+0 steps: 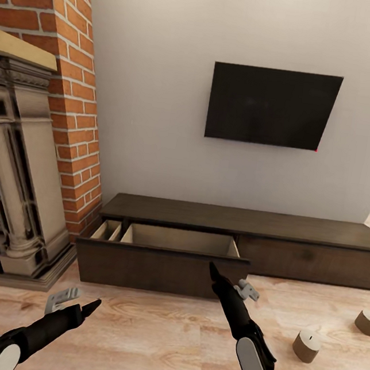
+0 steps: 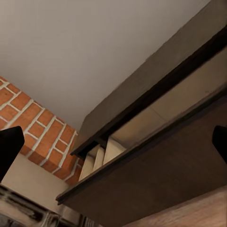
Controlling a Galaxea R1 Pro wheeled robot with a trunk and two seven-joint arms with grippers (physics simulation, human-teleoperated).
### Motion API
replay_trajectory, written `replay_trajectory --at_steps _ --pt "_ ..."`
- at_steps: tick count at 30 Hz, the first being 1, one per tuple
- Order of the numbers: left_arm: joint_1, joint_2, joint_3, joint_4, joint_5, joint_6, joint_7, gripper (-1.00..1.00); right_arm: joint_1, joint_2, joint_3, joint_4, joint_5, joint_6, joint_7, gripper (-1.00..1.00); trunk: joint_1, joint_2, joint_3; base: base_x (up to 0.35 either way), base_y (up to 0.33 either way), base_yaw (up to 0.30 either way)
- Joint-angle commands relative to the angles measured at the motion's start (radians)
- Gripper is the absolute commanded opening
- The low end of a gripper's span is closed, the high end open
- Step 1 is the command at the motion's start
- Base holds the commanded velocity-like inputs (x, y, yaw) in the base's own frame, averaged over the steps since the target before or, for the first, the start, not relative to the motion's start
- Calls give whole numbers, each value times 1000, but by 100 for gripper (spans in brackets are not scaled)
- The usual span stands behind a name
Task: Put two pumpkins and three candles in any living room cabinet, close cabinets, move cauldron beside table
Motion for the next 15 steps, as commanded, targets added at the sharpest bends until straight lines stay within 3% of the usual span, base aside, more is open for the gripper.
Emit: replay_trajectory --at_steps 1,4,5,8,9,11,15 --pt "0 0 5 0 2 6 -3 100 0 0 0 -1 -7 3 -3 100 -4 7 2 0 0 0" --pt "0 -1 15 1 2 6 21 100 0 4 3 -1 -4 5 -11 100 -16 28 12 0 0 0" --pt "-1 -9 16 2 6 0 222 100 -1 5 5 -1 29 6 -192 100 -19 35 15 0 0 0" --pt "-1 -28 14 3 4 -21 286 100 -2 8 8 -3 87 6 -273 100 -31 56 24 0 0 0" --pt "-1 -48 10 19 -3 -44 314 100 -2 39 21 -1 182 6 -311 100 -35 63 27 0 0 0" --pt "-1 -52 9 29 -14 -52 322 100 -2 59 24 3 240 6 -342 100 -42 77 34 0 0 0" --pt "-1 -60 8 69 -57 -75 328 100 -7 84 28 74 389 7 -465 100 -58 105 46 0 0 0"
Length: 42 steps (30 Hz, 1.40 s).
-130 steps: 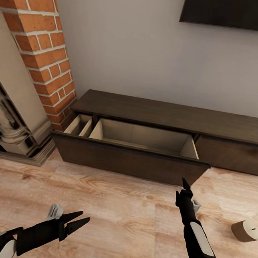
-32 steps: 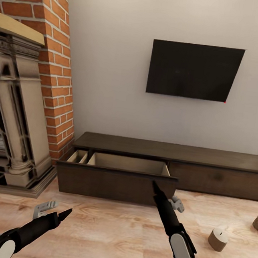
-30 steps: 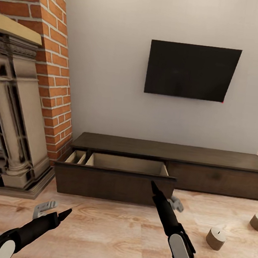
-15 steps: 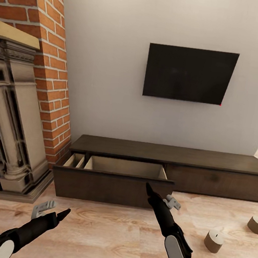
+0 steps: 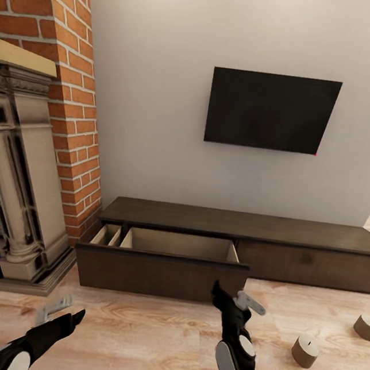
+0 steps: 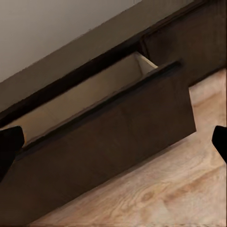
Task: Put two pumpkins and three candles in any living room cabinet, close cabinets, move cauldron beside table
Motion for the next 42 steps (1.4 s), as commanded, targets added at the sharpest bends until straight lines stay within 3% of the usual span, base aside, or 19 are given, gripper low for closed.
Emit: replay_trajectory --at_steps 1,5,11,12,14,16,17,21,24,28,32,36,39,42 --pt "0 -3 -1 13 -1 -4 9 100 -4 3 3 30 20 5 -23 100 -4 7 2 0 0 0" --pt "-2 -8 -1 59 -29 -28 9 100 -45 14 5 158 51 6 -45 100 -19 35 15 0 0 0" --pt "-2 -6 1 89 -38 -36 8 100 -138 14 4 351 64 1 -47 100 -42 77 34 0 0 0" --pt "-2 -3 6 157 -38 -36 3 100 -171 8 -2 383 67 -4 -42 100 -46 84 37 0 0 0" --pt "-2 -3 5 189 -41 -40 1 100 -177 6 -1 389 70 -7 -44 100 -54 98 43 0 0 0" --pt "-1 -3 5 239 -43 -89 0 100 -179 -1 0 399 76 -11 -48 100 -62 112 49 0 0 0" --pt "-2 -3 5 290 -47 -149 -1 100 -179 -10 1 405 77 -11 -48 100 -65 119 52 0 0 0" --pt "-1 -6 2 385 -75 -366 -3 100 -152 -30 1 408 77 -12 -46 100 -81 147 65 0 0 0" --pt "-1 -8 -5 441 -133 -448 -4 100 -102 -37 1 407 78 -13 -47 100 -92 168 74 0 0 0" --pt "0 -8 -8 506 -179 -480 -4 100 -35 -57 1 408 78 -22 -48 100 -108 196 87 0 0 0" --pt "0 -8 -10 580 -192 -488 -1 100 8 -79 3 428 78 -60 -43 100 -123 224 99 0 0 0" --pt "0 -8 -16 700 -199 -490 0 100 22 -84 3 539 85 -87 -40 100 -138 252 112 0 0 0" --pt "0 -9 -24 735 -201 -490 -2 100 23 -87 1 634 87 -147 -29 100 -150 273 121 0 0 0" --pt "0 -10 -28 751 -202 -489 -3 100 23 -86 1 668 88 -194 -5 100 -161 294 131 0 0 0"
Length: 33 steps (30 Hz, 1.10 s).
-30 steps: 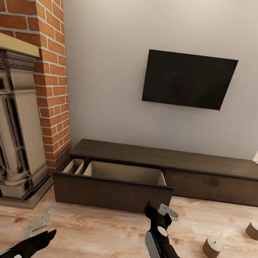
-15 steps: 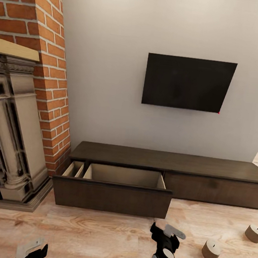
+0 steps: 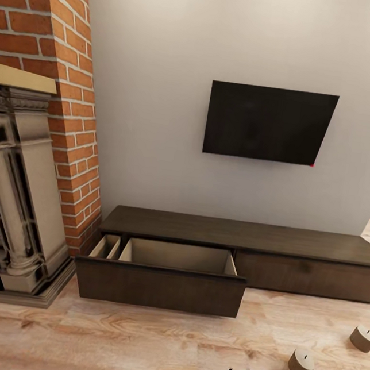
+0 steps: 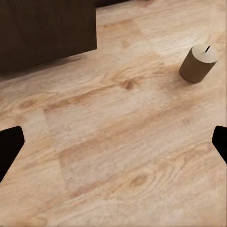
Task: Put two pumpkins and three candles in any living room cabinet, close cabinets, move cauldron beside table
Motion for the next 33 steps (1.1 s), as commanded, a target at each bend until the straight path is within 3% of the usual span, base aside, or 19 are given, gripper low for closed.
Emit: replay_trajectory --at_steps 1,7,14,15,18,26,33 --pt "-1 0 -3 22 9 5 3 100 -1 -1 6 21 -10 -26 33 100 -4 7 2 0 0 0" --pt "-2 -1 -3 35 9 -4 3 100 -1 -13 5 37 -10 -35 79 100 -8 14 5 0 0 0" --pt "-2 -1 -4 54 9 -82 3 100 -1 -12 7 34 -12 -62 82 100 -8 14 5 0 0 0" --pt "-2 -1 -4 62 9 -93 3 100 -1 -11 10 34 -11 -102 83 100 -8 14 5 0 -169 0" --pt "-2 -1 -5 65 8 -95 3 100 -1 -9 11 34 -10 -123 82 100 -8 14 5 0 -244 0" --pt "-2 1 -5 66 7 -95 3 100 -1 -4 15 35 -8 -126 83 100 -8 14 5 0 -294 -14" --pt "-2 2 -5 66 7 -95 3 100 -1 -4 15 35 -7 -126 83 100 -8 14 5 0 -230 -196"
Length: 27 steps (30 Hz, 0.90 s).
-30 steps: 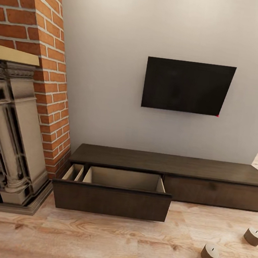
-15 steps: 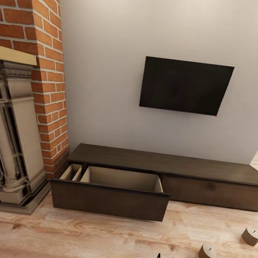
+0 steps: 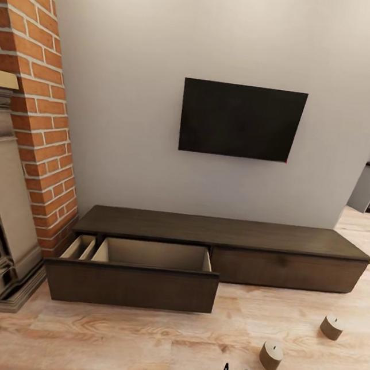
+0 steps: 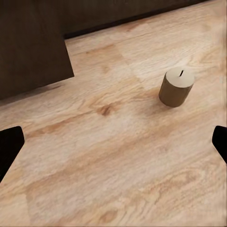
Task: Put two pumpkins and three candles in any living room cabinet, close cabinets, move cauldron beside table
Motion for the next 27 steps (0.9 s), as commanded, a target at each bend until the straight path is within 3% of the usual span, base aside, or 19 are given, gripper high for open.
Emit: replay_trajectory --at_steps 1,10,14,27 --pt "0 0 -2 -1 10 -2 3 100 -1 -1 7 1 -11 -7 -5 100 0 0 -1 0 -164 -252" --pt "0 -1 -2 -1 10 -2 3 100 -1 1 7 1 -12 -7 -5 100 0 0 -2 0 -232 -222" --pt "0 -1 -2 -1 10 -2 3 100 -1 13 7 2 -11 -7 -5 100 0 0 -3 0 -306 -28" --pt "0 -1 -2 0 10 -2 3 100 -1 15 6 1 -11 -7 -5 100 0 0 -3 0 -310 -30"
